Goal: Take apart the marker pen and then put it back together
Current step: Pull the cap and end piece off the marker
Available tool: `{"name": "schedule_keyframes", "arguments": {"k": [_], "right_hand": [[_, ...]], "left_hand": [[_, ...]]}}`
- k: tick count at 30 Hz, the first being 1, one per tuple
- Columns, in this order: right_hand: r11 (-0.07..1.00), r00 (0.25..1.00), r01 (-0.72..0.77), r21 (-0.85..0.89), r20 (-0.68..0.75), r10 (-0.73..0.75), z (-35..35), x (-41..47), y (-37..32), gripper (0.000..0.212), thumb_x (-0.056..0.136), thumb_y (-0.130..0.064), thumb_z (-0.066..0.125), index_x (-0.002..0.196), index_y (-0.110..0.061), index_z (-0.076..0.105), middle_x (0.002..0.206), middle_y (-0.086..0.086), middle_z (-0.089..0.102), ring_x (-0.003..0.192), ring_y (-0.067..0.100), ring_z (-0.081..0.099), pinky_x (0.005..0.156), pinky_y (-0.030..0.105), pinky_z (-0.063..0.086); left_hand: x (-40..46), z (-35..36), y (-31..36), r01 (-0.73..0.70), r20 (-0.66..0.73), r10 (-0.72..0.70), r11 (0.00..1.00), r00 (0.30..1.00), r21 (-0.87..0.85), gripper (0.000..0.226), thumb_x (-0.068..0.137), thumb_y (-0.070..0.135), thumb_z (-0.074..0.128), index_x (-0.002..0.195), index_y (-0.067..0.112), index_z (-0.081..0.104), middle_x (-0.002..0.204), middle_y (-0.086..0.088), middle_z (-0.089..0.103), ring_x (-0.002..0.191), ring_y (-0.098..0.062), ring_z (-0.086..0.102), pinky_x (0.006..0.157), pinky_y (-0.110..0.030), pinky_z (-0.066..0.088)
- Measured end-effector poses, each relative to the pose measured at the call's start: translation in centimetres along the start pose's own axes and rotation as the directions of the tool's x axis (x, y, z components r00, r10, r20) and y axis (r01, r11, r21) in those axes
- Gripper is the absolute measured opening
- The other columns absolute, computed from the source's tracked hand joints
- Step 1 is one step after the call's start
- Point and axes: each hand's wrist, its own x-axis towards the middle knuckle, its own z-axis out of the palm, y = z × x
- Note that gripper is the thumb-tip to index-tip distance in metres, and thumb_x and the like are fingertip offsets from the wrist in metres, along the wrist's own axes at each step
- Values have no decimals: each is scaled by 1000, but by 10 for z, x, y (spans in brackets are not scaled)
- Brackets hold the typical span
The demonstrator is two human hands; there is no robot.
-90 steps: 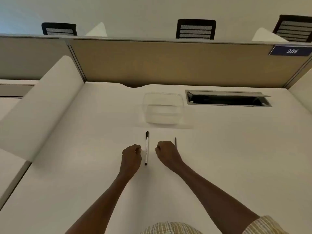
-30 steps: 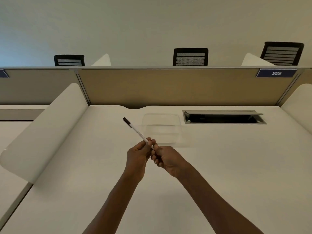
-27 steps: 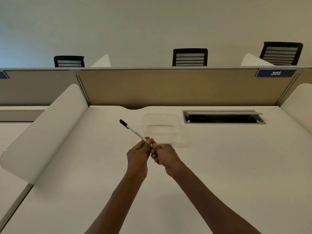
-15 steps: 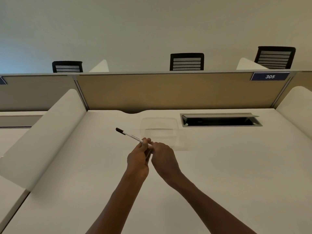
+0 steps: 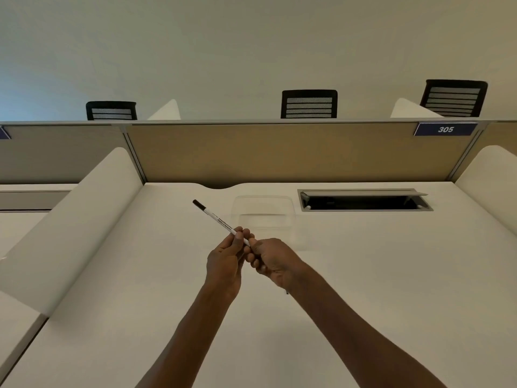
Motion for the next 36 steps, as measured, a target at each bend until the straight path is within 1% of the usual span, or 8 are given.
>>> {"name": "schedule_keyframes", "arguments": {"k": [3,7,11,14,17,19,27,36], "right_hand": [[900,946,195,-389,-168,-278,8,3,8,34,96,-18,52,71,-2,67,59,6,59,50,13,48,51,26,39],[162,523,362,-918,56,-850,9,9,31,19,89,-8,56,73,-7,65,63,7,65,53,18,52,48,24,37],[-266,331,260,-928,345,-878,-3,17,37,12,80,0,68,74,-9,64,62,6,61,52,19,55,43,27,41],[-31,480,356,-934,211,-851,-1,16,34,11,89,-5,58,80,-7,64,67,6,64,55,17,56,48,25,36],[725,898,370,-581,24,-439,2,12,18,36,101,-25,41,81,-6,64,64,3,62,49,11,54,50,27,39],[962,983,180,-204,73,-168,-2,7,5,40,102,-29,40,80,-7,65,63,5,61,47,12,51,46,23,39],[978,969,-165,129,208,136,-13,-3,-7,37,101,-27,45,78,-8,68,61,3,60,45,8,47,39,16,34],[821,897,249,-514,-198,-396,15,-1,6,37,97,-22,51,67,-5,64,60,9,61,53,17,47,53,30,38]], "left_hand": [[-4,10,-1,-19,-125,19,1000,992,5,19,91,10,63,106,0,70,89,-8,75,88,-20,70,90,-32,54],[-2,19,2,35,-233,-44,998,971,-43,10,87,15,71,87,6,74,80,-5,78,84,-18,73,87,-32,54],[0,18,1,51,-248,-67,996,966,-70,7,87,15,71,85,9,74,78,-3,78,85,-18,73,87,-32,55],[1,13,3,35,-187,-43,998,981,-48,12,91,15,65,97,7,72,88,-4,78,93,-19,72,91,-32,53],[3,7,5,31,-117,-31,1000,993,3,20,95,16,59,108,4,70,97,-5,76,90,-19,70,82,-32,53],[3,4,6,30,-62,-27,999,998,37,22,97,17,57,110,6,70,101,-4,76,86,-17,68,80,-30,52],[2,0,9,23,106,-34,995,994,99,24,102,16,44,117,14,63,113,0,74,100,-14,71,84,-31,51],[-7,18,0,-29,-200,30,1000,979,8,9,91,15,65,90,14,74,89,-1,78,99,-18,70,100,-35,50]]}}
